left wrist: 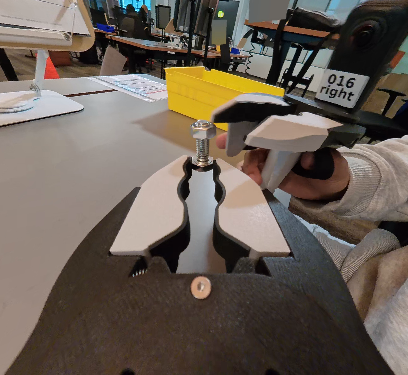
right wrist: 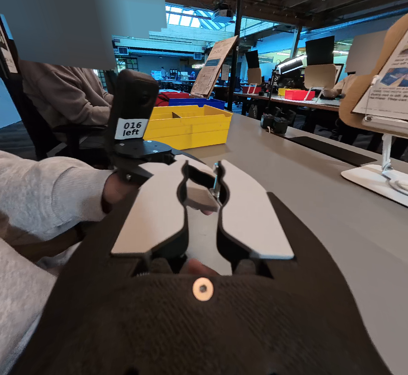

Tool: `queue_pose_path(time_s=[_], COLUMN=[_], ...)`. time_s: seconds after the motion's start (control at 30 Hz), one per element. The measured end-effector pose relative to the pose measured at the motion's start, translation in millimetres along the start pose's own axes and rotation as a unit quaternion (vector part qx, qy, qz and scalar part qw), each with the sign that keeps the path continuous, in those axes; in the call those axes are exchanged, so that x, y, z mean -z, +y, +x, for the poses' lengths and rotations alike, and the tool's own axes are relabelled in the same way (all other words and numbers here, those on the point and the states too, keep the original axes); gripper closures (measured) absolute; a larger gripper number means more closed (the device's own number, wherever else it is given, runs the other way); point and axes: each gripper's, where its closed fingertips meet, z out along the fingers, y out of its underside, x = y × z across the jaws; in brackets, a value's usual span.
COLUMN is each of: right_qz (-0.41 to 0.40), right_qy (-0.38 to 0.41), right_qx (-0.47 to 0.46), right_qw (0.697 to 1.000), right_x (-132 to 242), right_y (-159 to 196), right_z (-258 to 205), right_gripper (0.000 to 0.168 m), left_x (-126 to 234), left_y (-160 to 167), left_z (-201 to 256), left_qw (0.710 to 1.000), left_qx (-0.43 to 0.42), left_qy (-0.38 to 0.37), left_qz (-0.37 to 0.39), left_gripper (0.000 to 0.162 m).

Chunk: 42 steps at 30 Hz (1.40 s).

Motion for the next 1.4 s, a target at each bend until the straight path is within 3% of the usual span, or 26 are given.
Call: queue_pose_path(time_s=[0.07,0.23,0.4,0.6,0.83,1.0,1.1,1.13,1.2,1.23,1.33,1.4], right_qz=[0.0,0.004,-0.016,-0.009,-0.018,-0.009,-0.025,-0.026,-0.021,-0.02,-0.012,-0.009], right_qy=[0.002,0.026,0.017,0.031,0.02,0.03,0.014,0.004,0.002,0.006,0.021,0.024], right_qx=[0.002,-0.018,-0.031,-0.059,-0.056,-0.061,-0.059,-0.055,-0.053,-0.055,-0.065,-0.063], right_qw=[1.0,0.999,0.999,0.998,0.998,0.998,0.998,0.998,0.998,0.998,0.998,0.998], right_x=[1,-1,3,2,6,3,4,7,9,9,6,5], right_y=[-1,3,6,9,8,10,10,9,6,7,8,9], right_z=[0,12,10,18,14,18,11,8,8,10,17,17], right_gripper=[0.147,0.117,0.149,0.122,0.154,0.122,0.145,0.165,0.168,0.166,0.137,0.13], left_x=[1,0,0,-3,-2,-4,-4,-4,-3,-3,-4,-4], left_y=[-1,-1,-1,0,0,1,0,0,0,-1,0,0], left_z=[-3,1,-4,2,-4,1,1,0,-3,-3,0,1], left_qw=[1.0,1.0,1.0,1.0,1.0,1.0,1.0,1.0,1.0,1.0,1.0,1.0], left_qx=[0.006,-0.003,0.01,0.005,0.019,0.003,0.005,0.009,0.017,0.017,0.01,0.006], left_qy=[-0.003,0.005,-0.004,0.007,-0.002,0.006,0.005,0.003,0.001,0.001,0.005,0.008], left_qz=[0.003,0.002,0.004,0.0,0.002,-0.004,-0.003,-0.001,0.001,0.002,-0.001,-0.003], left_gripper=[0.144,0.144,0.144,0.144,0.144,0.144,0.144,0.144,0.144,0.144,0.144,0.144])
